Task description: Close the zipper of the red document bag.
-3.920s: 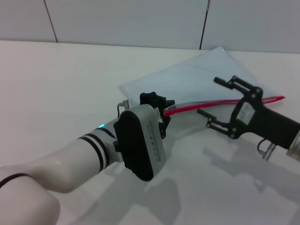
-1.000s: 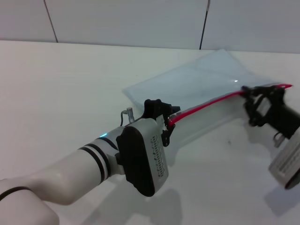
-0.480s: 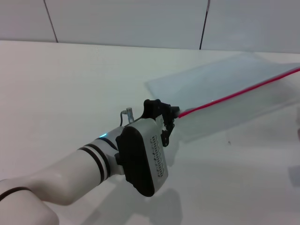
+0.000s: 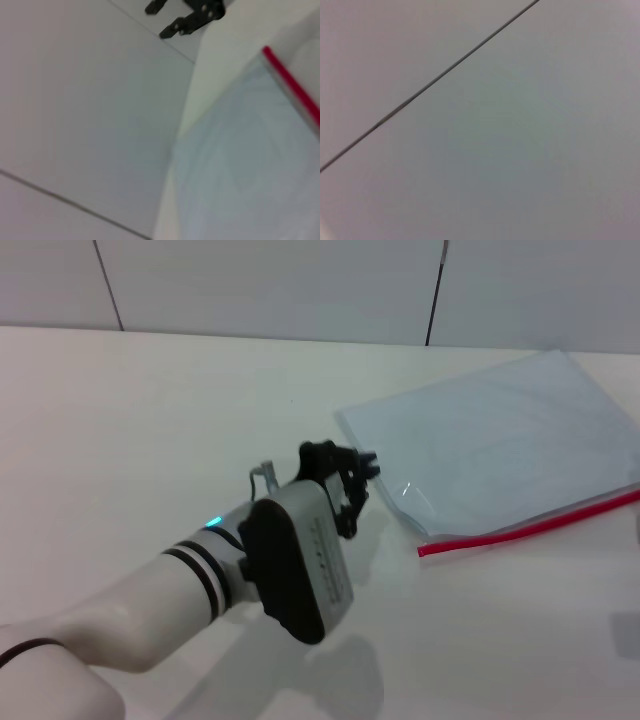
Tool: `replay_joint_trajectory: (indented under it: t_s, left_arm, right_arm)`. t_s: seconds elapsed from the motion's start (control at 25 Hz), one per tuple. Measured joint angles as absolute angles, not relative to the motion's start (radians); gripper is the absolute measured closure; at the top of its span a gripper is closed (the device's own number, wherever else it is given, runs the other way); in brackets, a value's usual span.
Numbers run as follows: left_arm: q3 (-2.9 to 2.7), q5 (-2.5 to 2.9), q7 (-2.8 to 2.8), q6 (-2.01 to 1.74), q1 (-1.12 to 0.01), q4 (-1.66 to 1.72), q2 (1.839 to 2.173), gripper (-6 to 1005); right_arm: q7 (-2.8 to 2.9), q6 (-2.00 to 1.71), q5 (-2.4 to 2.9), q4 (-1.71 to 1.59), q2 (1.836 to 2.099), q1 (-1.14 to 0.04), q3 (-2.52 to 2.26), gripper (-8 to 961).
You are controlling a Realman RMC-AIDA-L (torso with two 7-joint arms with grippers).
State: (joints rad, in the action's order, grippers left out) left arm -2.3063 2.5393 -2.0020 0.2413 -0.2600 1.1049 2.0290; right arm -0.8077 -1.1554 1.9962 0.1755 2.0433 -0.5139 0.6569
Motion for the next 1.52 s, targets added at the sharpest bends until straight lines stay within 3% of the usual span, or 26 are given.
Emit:
replay_joint_trajectory:
  t_s: [0.32,0.44,0.52,0.84,1.52]
  left_arm:
    - [-2.316,2.385,-2.087,0.588,-0.294,0.959,2.029,791]
    - [-2.322,2.365,-2.224,0.742,-0.311,0.900,2.028,732]
    - [-2.322,2.365,-2.335,0.854,-0.317,0.851,2.028,637]
    - [-2.312,2.295,-2.792,1.221,-0.349,0.638,2.028,319]
    - [-2.313,2.230,-2.928,1.281,-0.368,0.561,2.028,336]
  right_arm:
    - [-0.479,-1.336,2.000,0.231,2.041,-0.465,0.651,431]
    - [-0.279,-1.351,2.008,0.218,2.037,-0.466,0.630,293]
    - [-0.162,-1.369,2.008,0.199,2.036,-0.473,0.604,201]
    - [0.209,-1.444,2.009,0.119,2.032,-0.502,0.519,197]
    - [0.221,-1.467,2.009,0.115,2.034,-0.505,0.508,205]
